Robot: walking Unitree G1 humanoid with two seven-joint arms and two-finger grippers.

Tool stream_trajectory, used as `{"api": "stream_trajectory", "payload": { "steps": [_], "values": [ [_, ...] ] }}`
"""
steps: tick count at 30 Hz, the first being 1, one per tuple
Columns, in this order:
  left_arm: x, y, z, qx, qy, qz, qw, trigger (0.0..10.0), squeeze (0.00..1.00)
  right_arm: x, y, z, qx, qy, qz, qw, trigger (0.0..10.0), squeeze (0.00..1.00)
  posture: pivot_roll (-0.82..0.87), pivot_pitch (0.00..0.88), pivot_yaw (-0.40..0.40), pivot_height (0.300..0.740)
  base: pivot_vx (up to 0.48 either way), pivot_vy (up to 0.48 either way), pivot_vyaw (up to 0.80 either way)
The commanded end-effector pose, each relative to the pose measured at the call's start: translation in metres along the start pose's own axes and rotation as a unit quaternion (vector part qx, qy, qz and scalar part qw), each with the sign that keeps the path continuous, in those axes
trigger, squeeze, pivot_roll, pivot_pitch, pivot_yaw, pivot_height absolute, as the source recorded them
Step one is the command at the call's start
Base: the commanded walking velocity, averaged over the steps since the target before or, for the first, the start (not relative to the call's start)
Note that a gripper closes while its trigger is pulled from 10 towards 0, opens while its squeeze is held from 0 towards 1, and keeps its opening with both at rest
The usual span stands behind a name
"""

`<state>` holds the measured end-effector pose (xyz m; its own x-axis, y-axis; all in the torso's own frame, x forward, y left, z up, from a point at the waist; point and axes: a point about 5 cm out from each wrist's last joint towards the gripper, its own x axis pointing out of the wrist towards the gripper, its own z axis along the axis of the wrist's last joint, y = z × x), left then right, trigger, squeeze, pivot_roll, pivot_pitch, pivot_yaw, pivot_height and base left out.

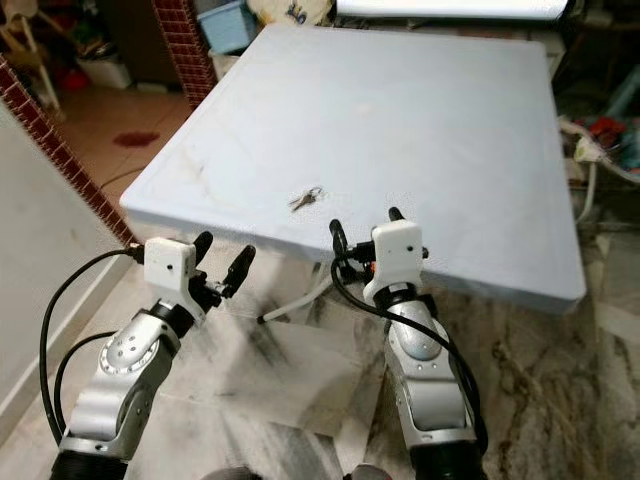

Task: Hang keys on a hook

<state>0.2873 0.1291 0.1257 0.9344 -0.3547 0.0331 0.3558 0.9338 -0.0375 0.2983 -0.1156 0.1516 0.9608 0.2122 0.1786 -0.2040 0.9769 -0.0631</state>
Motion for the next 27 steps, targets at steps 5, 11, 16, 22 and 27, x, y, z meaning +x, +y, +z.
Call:
{"api": "stream_trajectory", "payload": {
  "steps": [5, 11, 16, 22, 27],
  "values": [
    [-0.002, 0.005, 0.001, 0.005, 0.003, 0.005, 1.0, 10.0, 0.0, 0.002, 0.006, 0.002, 0.009, 0.001, 0.013, 1.0, 10.0, 0.0, -0.01, 0.168, 0.076, 0.74, 0.382, 0.0, 0.0],
    [-0.004, 0.005, 0.0, 0.005, 0.005, 0.005, 1.0, 10.0, 0.0, 0.007, 0.02, -0.005, 0.059, 0.032, 0.03, 0.997, 10.0, 0.0, -0.01, 0.169, 0.082, 0.74, 0.096, 0.0, 0.0],
    [-0.006, 0.006, 0.0, 0.006, 0.006, 0.007, 1.0, 10.0, 0.0, 0.009, 0.028, -0.005, 0.067, 0.034, 0.045, 0.996, 10.0, 0.0, 0.0, 0.171, 0.087, 0.74, 0.0, 0.0, 0.0],
    [-0.008, 0.006, -0.001, 0.001, 0.006, 0.016, 1.0, 10.0, 0.0, 0.011, 0.032, -0.003, 0.065, 0.031, 0.051, 0.996, 10.0, 0.0, 0.0, 0.175, 0.091, 0.74, 0.0, 0.0, 0.0],
    [-0.008, 0.006, -0.002, -0.008, 0.014, 0.018, 1.0, 10.0, 0.0, 0.011, 0.031, -0.005, 0.065, 0.031, 0.047, 0.996, 10.0, 0.0, 0.01, 0.176, 0.092, 0.74, 0.0, 0.114, 0.0]
  ]
}}
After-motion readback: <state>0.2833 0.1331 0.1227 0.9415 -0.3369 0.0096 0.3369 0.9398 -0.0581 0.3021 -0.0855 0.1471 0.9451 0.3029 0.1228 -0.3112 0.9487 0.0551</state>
